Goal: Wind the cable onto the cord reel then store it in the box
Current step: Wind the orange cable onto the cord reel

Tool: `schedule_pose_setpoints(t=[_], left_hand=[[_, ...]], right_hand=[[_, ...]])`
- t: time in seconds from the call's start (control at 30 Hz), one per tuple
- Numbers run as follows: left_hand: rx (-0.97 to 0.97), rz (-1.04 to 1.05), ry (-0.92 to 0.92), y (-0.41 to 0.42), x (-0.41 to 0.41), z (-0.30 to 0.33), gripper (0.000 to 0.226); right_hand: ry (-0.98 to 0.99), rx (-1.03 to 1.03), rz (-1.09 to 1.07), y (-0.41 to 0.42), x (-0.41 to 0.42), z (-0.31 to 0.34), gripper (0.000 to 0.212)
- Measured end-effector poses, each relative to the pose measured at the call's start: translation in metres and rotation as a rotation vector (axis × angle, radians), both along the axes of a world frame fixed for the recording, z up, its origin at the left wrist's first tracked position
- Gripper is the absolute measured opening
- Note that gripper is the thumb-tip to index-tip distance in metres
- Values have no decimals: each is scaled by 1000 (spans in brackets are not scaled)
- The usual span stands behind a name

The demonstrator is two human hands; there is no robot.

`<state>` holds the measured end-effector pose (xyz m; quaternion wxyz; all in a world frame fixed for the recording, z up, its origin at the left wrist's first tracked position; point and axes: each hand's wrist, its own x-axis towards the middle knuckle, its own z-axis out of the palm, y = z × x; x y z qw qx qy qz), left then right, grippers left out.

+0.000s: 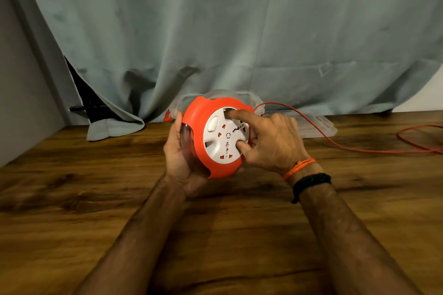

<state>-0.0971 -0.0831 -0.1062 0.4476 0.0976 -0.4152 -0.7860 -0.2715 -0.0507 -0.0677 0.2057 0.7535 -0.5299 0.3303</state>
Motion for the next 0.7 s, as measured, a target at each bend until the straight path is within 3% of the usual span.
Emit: schedule_pose_setpoints(t=[0.23, 0.53, 0.6, 0.7], left_hand=[[-30, 121, 84, 3, -6, 5, 77], [-34, 136, 101, 4, -4, 6, 81], [-8, 125, 101, 3, -4, 6, 85], [-2, 115, 91, 1, -3, 2, 86]], right_hand=[[-134, 11, -105, 2, 8, -9, 65], [-180, 35, -147, 4, 30, -5, 75], [-209, 32, -67, 5, 21, 0, 66], [-218, -7, 81, 8, 6, 7, 37]])
